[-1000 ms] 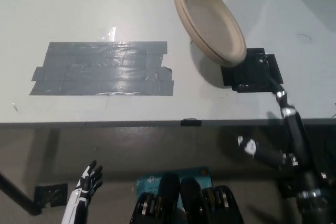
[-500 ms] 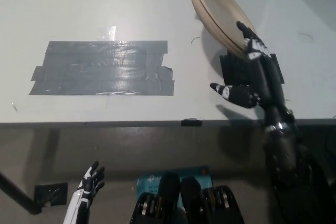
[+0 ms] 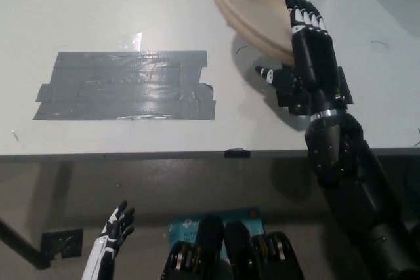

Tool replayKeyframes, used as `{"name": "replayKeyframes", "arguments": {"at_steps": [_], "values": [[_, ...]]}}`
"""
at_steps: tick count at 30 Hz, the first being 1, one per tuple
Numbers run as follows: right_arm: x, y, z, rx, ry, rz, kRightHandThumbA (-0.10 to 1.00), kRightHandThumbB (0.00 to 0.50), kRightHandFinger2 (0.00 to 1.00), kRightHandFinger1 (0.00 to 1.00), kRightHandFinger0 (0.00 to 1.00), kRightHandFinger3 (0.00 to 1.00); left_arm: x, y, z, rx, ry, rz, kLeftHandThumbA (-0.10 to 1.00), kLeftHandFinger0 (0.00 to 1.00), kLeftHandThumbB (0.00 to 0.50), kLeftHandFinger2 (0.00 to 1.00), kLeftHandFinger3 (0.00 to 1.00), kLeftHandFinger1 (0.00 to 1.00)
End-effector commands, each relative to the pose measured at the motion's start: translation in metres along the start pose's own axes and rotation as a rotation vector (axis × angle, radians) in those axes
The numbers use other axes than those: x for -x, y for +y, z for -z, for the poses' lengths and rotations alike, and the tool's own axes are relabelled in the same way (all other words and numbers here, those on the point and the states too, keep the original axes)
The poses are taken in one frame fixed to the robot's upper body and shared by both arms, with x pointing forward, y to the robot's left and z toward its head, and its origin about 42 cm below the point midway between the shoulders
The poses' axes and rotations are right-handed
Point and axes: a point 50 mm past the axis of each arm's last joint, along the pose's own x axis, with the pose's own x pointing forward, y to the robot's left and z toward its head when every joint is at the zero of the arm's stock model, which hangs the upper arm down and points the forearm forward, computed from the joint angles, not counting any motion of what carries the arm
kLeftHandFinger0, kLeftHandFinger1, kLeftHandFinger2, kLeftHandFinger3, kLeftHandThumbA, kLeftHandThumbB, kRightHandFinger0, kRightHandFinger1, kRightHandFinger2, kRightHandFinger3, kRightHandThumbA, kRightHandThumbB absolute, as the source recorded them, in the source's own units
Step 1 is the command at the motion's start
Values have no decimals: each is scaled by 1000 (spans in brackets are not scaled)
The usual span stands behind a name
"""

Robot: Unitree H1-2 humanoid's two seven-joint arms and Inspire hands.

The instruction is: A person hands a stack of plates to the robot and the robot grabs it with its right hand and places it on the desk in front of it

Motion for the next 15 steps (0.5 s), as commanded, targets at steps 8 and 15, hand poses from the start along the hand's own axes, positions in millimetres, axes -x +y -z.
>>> {"name": "replayKeyframes", "arguments": {"at_steps": [8, 15], "values": [[-39, -5, -10, 267, -70, 170, 871, 355, 1000, 1000, 1000, 1000, -2, 3, -10, -17, -54, 26, 1000, 1000, 261, 1000, 1000, 1000], [-48, -3, -11, 334, -152, 285, 706, 313, 1000, 1000, 1000, 1000, -6, 4, -13, -12, -58, 29, 1000, 1000, 259, 1000, 1000, 1000]]}}
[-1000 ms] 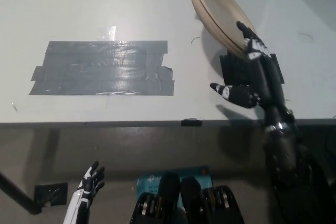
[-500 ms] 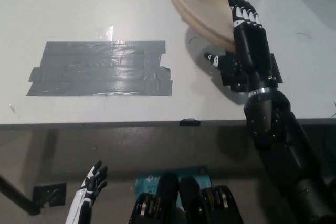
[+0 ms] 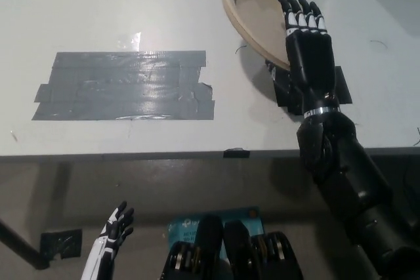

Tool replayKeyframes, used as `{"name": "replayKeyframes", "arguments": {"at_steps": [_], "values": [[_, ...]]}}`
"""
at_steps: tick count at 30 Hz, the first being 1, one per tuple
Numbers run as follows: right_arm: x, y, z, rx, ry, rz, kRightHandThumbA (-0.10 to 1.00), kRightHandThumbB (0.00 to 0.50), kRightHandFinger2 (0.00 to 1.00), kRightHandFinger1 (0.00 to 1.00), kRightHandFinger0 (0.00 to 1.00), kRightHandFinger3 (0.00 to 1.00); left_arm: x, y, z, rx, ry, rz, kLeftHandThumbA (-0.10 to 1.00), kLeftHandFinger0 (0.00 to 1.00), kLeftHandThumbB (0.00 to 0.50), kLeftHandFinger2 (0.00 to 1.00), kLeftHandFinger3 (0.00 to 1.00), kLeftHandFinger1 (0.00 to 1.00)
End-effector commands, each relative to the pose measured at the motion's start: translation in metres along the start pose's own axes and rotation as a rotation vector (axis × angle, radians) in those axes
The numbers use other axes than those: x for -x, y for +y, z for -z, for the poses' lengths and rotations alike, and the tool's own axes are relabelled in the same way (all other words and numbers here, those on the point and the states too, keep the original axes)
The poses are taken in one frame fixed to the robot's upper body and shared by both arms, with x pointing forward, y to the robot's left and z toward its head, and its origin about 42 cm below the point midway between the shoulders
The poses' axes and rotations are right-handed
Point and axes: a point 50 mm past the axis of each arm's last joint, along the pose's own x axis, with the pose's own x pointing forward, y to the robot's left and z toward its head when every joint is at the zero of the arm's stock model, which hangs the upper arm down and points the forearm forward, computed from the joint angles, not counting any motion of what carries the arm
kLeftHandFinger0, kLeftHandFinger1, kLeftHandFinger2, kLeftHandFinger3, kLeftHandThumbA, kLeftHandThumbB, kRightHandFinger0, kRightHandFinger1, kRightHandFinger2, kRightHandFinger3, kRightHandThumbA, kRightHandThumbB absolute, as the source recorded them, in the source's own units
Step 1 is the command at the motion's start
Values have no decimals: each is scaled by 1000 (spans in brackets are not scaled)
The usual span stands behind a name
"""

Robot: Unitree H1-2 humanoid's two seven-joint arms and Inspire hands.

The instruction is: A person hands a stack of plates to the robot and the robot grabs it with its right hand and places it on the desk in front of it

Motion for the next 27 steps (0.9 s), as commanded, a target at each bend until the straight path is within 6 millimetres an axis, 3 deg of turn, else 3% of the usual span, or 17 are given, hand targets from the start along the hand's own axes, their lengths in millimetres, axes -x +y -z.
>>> {"name": "replayKeyframes", "arguments": {"at_steps": [1, 2, 3, 4, 5, 7, 10, 14, 17, 23, 27], "values": [[-48, -35, -28, 99, -153, 290, 701, 308, 1000, 1000, 1000, 1000, -6, 2, -14, -5, -63, 27, 1000, 1000, 258, 1000, 1000, 1000], [-49, -35, -28, 102, -160, 299, 674, 269, 1000, 1000, 1000, 1000, -6, 2, -14, -5, -62, 28, 1000, 1000, 258, 1000, 1000, 1000], [-51, -36, -28, 87, -158, 301, 711, 171, 483, 436, 455, 553, -5, 1, -13, -5, -62, 28, 1000, 1000, 250, 1000, 1000, 1000], [-52, -37, -27, 64, -142, 289, 742, 115, 103, 47, 45, 202, -4, 2, -13, -4, -61, 26, 1000, 1000, 249, 1000, 1000, 1000], [-52, -36, -27, 59, -138, 283, 767, 101, 21, 9, 9, 128, -3, 2, -12, -4, -58, 27, 1000, 1000, 249, 1000, 1000, 1000], [-55, -39, -26, 65, -132, 272, 915, 23, 0, 0, 0, 5, -6, 2, -14, -4, -61, 32, 1000, 1000, 244, 1000, 1000, 1000], [-55, -44, -27, 30, -133, 290, 1000, 6, 0, 0, 1, 42, -7, 2, -15, -2, -60, 34, 1000, 1000, 250, 1000, 1000, 1000], [-53, -49, -29, -4, -141, 296, 1000, 0, 0, 0, 0, 0, -7, 2, -14, 2, -58, 35, 1000, 1000, 259, 1000, 1000, 1000], [-53, -55, -33, -35, -156, 323, 1000, 0, 0, 0, 0, 54, -7, 3, -14, -4, -64, 38, 1000, 1000, 252, 1000, 1000, 1000], [-56, -74, -40, -35, -205, 390, 1000, 9, 19, 0, 0, 0, -7, 2, -13, -6, -58, 37, 1000, 1000, 246, 1000, 1000, 1000], [-59, -93, -41, -53, -259, 450, 964, 0, 311, 85, 0, 174, -7, 2, -13, -1, -49, 40, 1000, 1000, 249, 1000, 1000, 1000]]}}
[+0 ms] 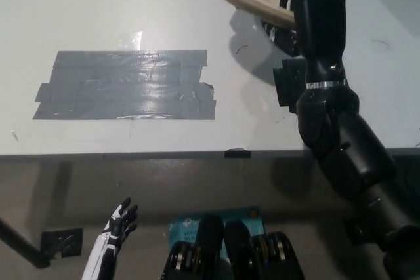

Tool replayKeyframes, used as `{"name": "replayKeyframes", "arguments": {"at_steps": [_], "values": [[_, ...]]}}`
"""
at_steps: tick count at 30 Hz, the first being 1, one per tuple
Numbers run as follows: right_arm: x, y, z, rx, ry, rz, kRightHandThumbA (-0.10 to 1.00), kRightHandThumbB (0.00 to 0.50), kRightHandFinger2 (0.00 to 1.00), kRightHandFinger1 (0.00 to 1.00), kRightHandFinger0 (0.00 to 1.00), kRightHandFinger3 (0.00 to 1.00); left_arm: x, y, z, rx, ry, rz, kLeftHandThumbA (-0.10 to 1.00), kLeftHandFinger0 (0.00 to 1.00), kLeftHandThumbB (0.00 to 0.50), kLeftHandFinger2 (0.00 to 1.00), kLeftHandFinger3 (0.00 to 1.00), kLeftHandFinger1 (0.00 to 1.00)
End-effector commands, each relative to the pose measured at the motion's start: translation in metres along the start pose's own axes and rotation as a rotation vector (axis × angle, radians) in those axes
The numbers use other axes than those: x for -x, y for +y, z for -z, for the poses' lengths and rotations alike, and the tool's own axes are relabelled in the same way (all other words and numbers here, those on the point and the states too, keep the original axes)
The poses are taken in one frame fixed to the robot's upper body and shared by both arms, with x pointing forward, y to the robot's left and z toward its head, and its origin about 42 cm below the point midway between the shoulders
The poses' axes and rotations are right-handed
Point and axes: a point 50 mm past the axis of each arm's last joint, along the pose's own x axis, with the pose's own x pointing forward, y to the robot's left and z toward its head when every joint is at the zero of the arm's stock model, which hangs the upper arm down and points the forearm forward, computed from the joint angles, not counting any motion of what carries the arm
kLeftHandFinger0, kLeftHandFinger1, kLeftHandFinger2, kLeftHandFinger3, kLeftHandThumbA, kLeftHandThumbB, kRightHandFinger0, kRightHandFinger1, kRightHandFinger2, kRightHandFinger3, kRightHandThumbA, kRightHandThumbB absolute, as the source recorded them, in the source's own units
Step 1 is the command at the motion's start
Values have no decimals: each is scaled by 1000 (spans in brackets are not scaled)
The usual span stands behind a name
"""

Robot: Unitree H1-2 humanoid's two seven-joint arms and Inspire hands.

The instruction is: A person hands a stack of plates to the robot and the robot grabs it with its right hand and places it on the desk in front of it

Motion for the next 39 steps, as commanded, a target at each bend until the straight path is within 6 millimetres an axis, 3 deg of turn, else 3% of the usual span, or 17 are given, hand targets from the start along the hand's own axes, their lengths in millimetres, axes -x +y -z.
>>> {"name": "replayKeyframes", "arguments": {"at_steps": [1, 4, 8, 12, 19, 20, 27, 32, 39], "values": [[-34, -34, -7, -41, -110, 165, 989, 0, 328, 88, 0, 186, -2, 3, -9, -1, -34, 11, 1000, 1000, 248, 1000, 1000, 1000], [-42, -49, -2, 1, -124, 169, 1000, 2, 341, 70, 0, 226, -2, 4, -9, -5, -31, 14, 1000, 1000, 254, 1000, 1000, 1000], [-46, -65, 18, 56, -188, 189, 1000, 0, 232, 0, 0, 256, -2, 6, -9, -9, -33, 16, 1000, 1000, 259, 1000, 1000, 1000], [-43, -72, 37, 101, -159, 153, 1000, 2, 98, 0, 0, 123, -1, 7, -10, -17, -31, 14, 1000, 1000, 259, 1000, 1000, 1000], [-25, -76, 77, 173, -167, 52, 1000, 0, 91, 0, 0, 92, -2, 7, -11, -9, -23, 15, 1000, 1000, 266, 1000, 1000, 1000], [-22, -75, 79, 180, -172, 39, 953, 0, 85, 0, 0, 82, -2, 7, -11, -8, -25, 16, 1000, 1000, 265, 1000, 1000, 1000], [24, -39, 104, 293, -212, -141, 819, 26, 104, 0, 0, 56, -5, 7, -11, -10, -27, 18, 1000, 1000, 268, 1000, 1000, 1000], [67, -11, 110, 321, -238, -296, 878, 9, 90, 0, 0, 53, -8, 7, -11, -7, -40, 21, 1000, 1000, 251, 1000, 1000, 1000], [105, 12, 107, 346, -254, -396, 893, 17, 46, 0, 0, 35, -8, 7, -12, -10, -37, 20, 1000, 1000, 258, 1000, 1000, 1000]]}}
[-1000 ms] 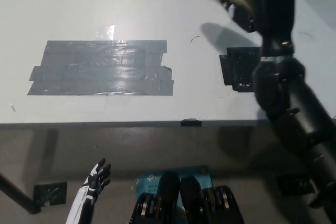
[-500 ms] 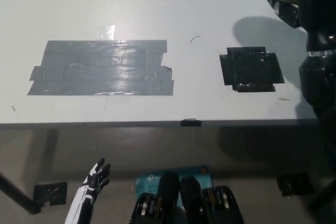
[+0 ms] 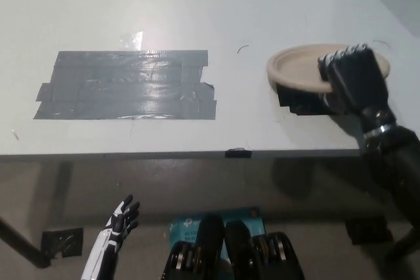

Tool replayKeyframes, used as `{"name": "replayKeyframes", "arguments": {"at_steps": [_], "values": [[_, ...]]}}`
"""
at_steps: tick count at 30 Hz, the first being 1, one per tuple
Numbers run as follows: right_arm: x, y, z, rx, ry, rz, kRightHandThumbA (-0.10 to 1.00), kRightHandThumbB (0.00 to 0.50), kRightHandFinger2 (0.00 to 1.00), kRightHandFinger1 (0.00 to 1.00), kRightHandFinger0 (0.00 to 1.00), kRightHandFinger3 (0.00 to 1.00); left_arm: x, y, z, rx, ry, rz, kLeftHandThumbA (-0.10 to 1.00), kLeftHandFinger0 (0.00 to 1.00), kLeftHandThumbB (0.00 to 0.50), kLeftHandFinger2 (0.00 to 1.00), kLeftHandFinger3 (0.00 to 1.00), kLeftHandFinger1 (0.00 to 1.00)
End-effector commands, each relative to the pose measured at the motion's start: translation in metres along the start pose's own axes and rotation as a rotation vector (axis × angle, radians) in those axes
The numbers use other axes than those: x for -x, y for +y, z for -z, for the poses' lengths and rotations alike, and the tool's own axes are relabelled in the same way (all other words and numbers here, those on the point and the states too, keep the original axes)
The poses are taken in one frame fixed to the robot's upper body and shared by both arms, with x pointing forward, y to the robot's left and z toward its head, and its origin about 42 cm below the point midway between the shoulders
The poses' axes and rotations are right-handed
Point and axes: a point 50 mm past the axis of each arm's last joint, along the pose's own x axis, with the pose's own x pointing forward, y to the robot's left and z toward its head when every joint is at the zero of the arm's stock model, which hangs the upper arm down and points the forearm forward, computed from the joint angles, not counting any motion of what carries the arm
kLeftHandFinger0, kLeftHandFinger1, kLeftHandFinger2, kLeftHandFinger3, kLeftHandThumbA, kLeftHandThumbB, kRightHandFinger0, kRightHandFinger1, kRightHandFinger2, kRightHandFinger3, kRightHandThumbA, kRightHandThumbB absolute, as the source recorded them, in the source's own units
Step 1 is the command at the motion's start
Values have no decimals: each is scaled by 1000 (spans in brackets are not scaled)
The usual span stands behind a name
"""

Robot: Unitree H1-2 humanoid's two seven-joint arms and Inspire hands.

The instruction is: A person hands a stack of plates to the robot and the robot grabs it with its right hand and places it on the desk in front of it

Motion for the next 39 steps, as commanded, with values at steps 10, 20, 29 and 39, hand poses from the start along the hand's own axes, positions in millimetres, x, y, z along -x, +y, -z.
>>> {"name": "replayKeyframes", "arguments": {"at_steps": [10, 20, 29, 39], "values": [[-9, -20, -31, -190, 131, -211, 883, 391, 758, 585, 435, 909, -4, 6, -10, -2, -42, -2, 1000, 1000, 253, 1000, 1000, 1000], [-49, -183, -15, -910, -95, -545, 929, 500, 1000, 1000, 1000, 1000, -4, 6, -9, -6, -36, -11, 1000, 1000, 246, 1000, 1000, 1000], [-50, -245, -9, -1127, -233, -498, 810, 500, 1000, 1000, 1000, 1000, -6, 6, -12, -7, -33, -9, 1000, 1000, 259, 1000, 1000, 1000], [-29, -282, -14, -1318, -463, -503, 1000, 500, 1000, 1000, 1000, 1000, -12, 8, -16, -12, -50, -6, 1000, 1000, 262, 1000, 1000, 1000]]}}
